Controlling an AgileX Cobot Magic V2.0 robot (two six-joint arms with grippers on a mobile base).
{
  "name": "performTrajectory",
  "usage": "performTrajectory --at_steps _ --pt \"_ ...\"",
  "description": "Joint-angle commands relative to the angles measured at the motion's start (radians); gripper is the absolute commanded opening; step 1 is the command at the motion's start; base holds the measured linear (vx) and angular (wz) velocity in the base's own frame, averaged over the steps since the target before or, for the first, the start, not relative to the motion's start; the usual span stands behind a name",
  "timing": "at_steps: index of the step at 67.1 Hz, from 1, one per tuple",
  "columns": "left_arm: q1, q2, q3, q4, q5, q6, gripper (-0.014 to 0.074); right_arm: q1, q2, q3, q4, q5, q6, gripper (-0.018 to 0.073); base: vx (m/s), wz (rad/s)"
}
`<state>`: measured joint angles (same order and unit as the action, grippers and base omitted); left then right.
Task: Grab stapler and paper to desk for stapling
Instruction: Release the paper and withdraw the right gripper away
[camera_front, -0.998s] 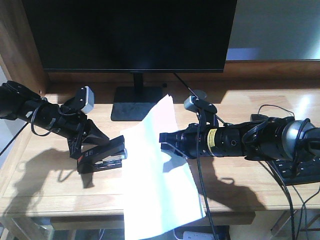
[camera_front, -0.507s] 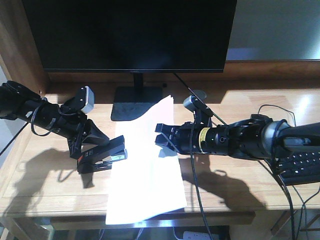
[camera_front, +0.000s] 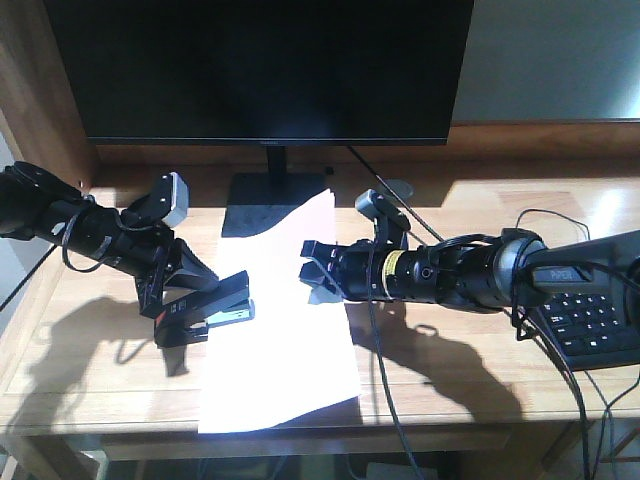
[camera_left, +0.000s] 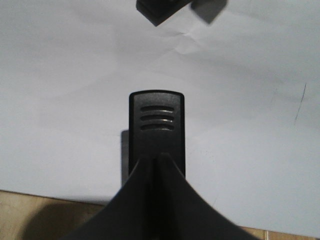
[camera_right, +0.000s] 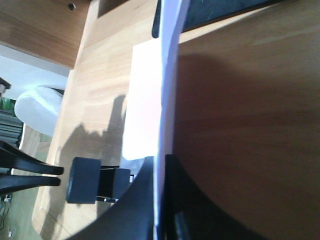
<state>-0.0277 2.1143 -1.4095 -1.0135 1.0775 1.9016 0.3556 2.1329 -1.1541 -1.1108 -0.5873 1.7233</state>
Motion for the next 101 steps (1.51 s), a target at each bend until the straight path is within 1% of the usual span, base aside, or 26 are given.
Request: performTrajectory --at_steps 1,11,16,28,32,38,41,50,57,64,67,68,70,73,82,91,101 --pt "-0.003 -0.053 -0.023 -0.056 0.034 -0.009 -0.0006 -0.005 -0.042 -0.03 0.032 -0.059 -0.011 0.0056 0.0 0.0" --pt "-0.003 -0.053 -0.023 -0.056 0.034 -0.009 -0.0006 -0.005 -0.03 -0.03 0.055 -0.054 -0.033 0.0153 0.0 0.0" --pt "-0.003 -0.053 -0.023 -0.056 0.034 -0.009 -0.0006 -0.005 -0.026 -0.03 0.055 -0.054 -0.036 0.0225 0.0 0.0" --pt "-0.003 -0.053 -0.023 -0.056 0.034 -0.009 -0.0006 -0.005 -0.033 -0.03 0.052 -0.051 -0.037 0.044 0.0 0.0" --pt "-0.003 -0.053 -0.023 -0.056 0.034 -0.009 -0.0006 -0.005 -0.044 -0.03 0.043 -0.03 -0.04 0.0508 0.0 0.0" --pt "-0.003 -0.053 -0.023 -0.056 0.034 -0.009 -0.0006 -0.005 -0.073 -0.03 0.018 0.021 -0.057 0.0565 0.0 0.0" --pt "-0.003 -0.053 -0.023 -0.056 0.034 -0.009 -0.0006 -0.005 -0.09 -0.029 -0.015 0.065 -0.06 0.0589 0.0 0.0" --pt "-0.003 -0.053 -0.023 -0.056 0.034 -0.009 -0.0006 -0.005 -0.169 -0.029 -0.154 0.229 -0.052 0.0599 0.0 0.0" --pt "-0.003 -0.053 -0.023 -0.056 0.034 -0.009 -0.0006 -0.005 -0.249 -0.023 -0.305 0.318 -0.011 0.0591 0.0 0.0" --pt "-0.003 -0.053 -0.023 -0.056 0.034 -0.009 -0.0006 -0.005 -0.334 -0.005 -0.445 0.367 0.048 0.0589 0.0 0.0" --pt "-0.003 -0.053 -0.023 -0.056 0.034 -0.009 -0.0006 -0.005 -0.363 0.006 -0.486 0.385 0.073 0.0589 0.0 0.0" --pt "-0.003 -0.053 -0.023 -0.056 0.034 -0.009 -0.0006 -0.005 -0.381 0.016 -0.517 0.389 0.086 0.0589 0.0 0.0" --pt "-0.003 -0.053 -0.023 -0.056 0.034 -0.009 -0.0006 -0.005 -0.404 0.025 -0.531 0.396 0.099 0.0589 0.0 0.0" --pt "-0.003 -0.053 -0.023 -0.056 0.034 -0.009 -0.0006 -0.005 -0.44 0.046 -0.58 0.404 0.114 0.0589 0.0 0.0" --pt "-0.003 -0.053 -0.023 -0.056 0.034 -0.009 -0.0006 -0.005 -0.567 0.121 -0.627 0.46 0.129 0.0589 0.0 0.0" --pt "-0.003 -0.053 -0.023 -0.056 0.034 -0.009 -0.0006 -0.005 -0.684 0.204 -0.627 0.53 0.129 0.0589 0.0 0.0" --pt "-0.003 -0.053 -0.023 -0.056 0.034 -0.009 -0.0006 -0.005 -0.804 0.284 -0.643 0.554 0.129 0.0589 0.0 0.0"
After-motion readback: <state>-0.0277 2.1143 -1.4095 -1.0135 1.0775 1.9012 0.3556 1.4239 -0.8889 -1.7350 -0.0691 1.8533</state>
